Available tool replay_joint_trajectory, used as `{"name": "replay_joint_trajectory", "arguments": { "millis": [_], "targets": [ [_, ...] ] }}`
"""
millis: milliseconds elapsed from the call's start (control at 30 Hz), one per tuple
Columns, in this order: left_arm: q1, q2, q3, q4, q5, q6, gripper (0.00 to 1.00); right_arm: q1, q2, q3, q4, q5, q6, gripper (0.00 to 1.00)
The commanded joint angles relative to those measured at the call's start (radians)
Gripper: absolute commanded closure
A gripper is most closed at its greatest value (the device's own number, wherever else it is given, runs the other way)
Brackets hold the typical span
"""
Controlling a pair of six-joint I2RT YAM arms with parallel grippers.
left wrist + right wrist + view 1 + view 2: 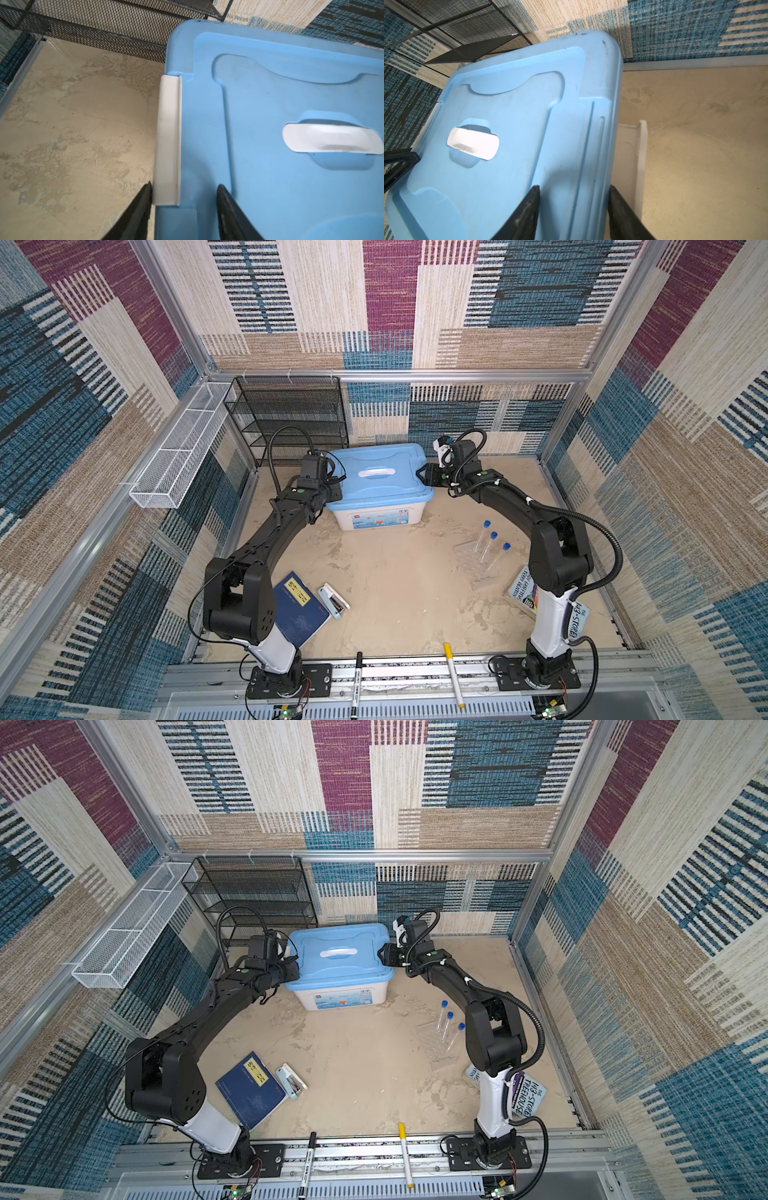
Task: Organize the chemistry lab equipment
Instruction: 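Press the lid down onto the bin rim with both grippers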
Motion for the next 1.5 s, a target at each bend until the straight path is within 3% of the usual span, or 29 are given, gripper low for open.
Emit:
{"name": "replay_joint_trajectory", "arguments": {
  "millis": [0,67,267,367,633,767,933,1267,1467],
  "targets": [
    [0.020,-0.021,-0.016,-0.068,0.065,-0.053,0.47,0.000,-0.012,0.022,-0.163,0.001,-0.005,0.35],
    [0.024,-0.032,-0.013,-0.077,0.050,-0.050,0.45,-0.003,-0.009,0.066,-0.199,0.010,-0.001,0.25],
    [0.027,-0.046,-0.002,-0.102,0.031,-0.035,0.44,-0.023,-0.035,0.094,-0.206,-0.003,0.023,0.13],
    [0.027,-0.042,0.000,-0.107,0.035,-0.036,0.43,-0.044,-0.042,0.086,-0.206,0.001,0.024,0.01],
    [0.035,-0.035,-0.011,-0.087,0.087,-0.068,0.42,-0.107,0.051,0.101,-0.175,-0.321,-0.002,0.00],
    [0.035,-0.030,-0.013,-0.090,0.094,-0.065,0.42,-0.117,0.074,0.063,-0.080,-0.425,0.033,0.05],
    [0.037,-0.031,-0.025,-0.084,0.098,-0.068,0.42,-0.116,0.063,0.025,0.004,-0.481,0.051,0.21],
    [0.036,-0.026,-0.029,-0.068,0.127,-0.081,0.42,-0.103,0.011,0.011,-0.059,-0.290,0.021,0.43],
    [0.035,-0.026,-0.030,-0.071,0.133,-0.079,0.42,-0.044,0.016,0.065,-0.123,-0.140,-0.008,0.49]
  ]
}}
